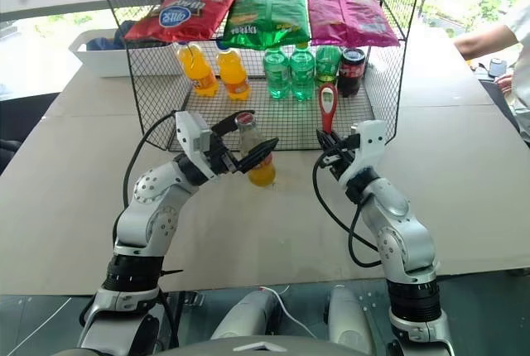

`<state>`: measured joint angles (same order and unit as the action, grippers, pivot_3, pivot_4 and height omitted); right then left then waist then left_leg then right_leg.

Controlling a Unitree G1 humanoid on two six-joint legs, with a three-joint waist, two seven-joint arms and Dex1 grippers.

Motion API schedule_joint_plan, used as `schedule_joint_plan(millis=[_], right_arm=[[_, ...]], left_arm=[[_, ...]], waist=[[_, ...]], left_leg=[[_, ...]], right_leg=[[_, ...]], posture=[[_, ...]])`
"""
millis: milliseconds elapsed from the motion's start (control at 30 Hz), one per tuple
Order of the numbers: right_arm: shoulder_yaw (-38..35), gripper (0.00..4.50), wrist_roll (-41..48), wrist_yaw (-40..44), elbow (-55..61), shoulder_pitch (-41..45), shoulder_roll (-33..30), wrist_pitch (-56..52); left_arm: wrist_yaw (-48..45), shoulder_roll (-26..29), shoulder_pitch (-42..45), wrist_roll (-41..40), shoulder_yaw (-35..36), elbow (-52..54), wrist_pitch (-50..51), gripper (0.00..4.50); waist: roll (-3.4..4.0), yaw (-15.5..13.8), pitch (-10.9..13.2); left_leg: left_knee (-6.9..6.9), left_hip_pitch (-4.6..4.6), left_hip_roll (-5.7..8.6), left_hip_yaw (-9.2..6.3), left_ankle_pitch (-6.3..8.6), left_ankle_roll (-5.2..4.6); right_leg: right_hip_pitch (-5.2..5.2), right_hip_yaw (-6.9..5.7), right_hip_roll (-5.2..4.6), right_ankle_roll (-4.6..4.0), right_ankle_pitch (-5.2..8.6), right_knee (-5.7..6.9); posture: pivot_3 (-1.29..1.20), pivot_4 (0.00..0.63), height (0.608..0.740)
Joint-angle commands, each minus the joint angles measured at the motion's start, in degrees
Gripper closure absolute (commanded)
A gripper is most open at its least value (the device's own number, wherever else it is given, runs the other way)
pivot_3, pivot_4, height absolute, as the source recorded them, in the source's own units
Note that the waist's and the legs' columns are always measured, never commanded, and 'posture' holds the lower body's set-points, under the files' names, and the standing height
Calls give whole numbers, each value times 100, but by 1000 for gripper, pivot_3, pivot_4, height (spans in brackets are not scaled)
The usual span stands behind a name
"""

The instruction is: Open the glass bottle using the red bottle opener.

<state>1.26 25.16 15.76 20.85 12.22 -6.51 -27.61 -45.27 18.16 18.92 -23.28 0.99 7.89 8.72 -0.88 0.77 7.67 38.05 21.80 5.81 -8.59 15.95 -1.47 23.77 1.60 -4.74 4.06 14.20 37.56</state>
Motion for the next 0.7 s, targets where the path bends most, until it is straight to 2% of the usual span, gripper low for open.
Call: schedule_joint_plan(millis=[33, 67, 100, 200, 233, 500, 600, 700], right_arm=[[8, 4500, -1, 48, 92, 44, 5, 107], [15, 4500, -2, 54, 90, 40, 2, 107], [18, 4500, -1, 58, 87, 39, -1, 106], [19, 4500, -7, 66, 85, 52, -20, 103], [21, 4500, -14, 70, 73, 66, -25, 105], [407, 4500, -543, 174, 104, 418, -294, 244], [769, 4500, -1164, 201, -12, 671, -456, 636], [1234, 4500, -2082, 173, -399, 860, -691, 1484]], left_arm=[[16, -18, 43, -69, -9, 270, -152, 499], [22, -21, 44, -69, -2, 271, -166, 650], [19, -17, 41, -70, 0, 271, -172, 1004], [-81, 60, -63, -9, -66, 249, -189, 2424], [-105, 81, -91, 9, -91, 223, -199, 2770], [-133, 183, -329, 163, -203, 23, -409, 2770], [-95, 195, -342, 150, -204, 9, -412, 2770], [-50, 180, -292, 165, -208, -63, -415, 2770]], waist=[[0, 0, 0], [0, 0, 0], [0, 1, 0], [0, 0, 0], [1, 0, -1], [2, 1, -2], [3, 5, -3], [1, 3, -5]], left_leg=[[0, 0, 0, 1, 0, 0], [0, 0, 0, 1, 0, 0], [0, 0, 0, 1, 0, 0], [0, 0, -1, 0, 0, 0], [0, 0, -1, 0, 0, 0], [-1, -11, -2, 4, 0, 0], [-2, -13, -4, 7, 0, 0], [-1, -15, -4, 9, 0, 0]], right_leg=[[0, 0, 0, 0, 0, 0], [0, 0, 0, 0, 0, 0], [0, 0, 0, 0, 0, 0], [0, 0, 1, 0, 0, 0], [0, 0, 1, 0, 0, 0], [-3, 3, 3, 0, 0, 0], [-3, 4, 5, 0, 0, 1], [-4, 5, 5, 0, 0, 1]], posture=[[0, 150, 740], [0, 150, 740], [0, 150, 740], [0, 150, 740], [0, 150, 740], [0, 150, 740], [0, 150, 740], [0, 150, 740]])
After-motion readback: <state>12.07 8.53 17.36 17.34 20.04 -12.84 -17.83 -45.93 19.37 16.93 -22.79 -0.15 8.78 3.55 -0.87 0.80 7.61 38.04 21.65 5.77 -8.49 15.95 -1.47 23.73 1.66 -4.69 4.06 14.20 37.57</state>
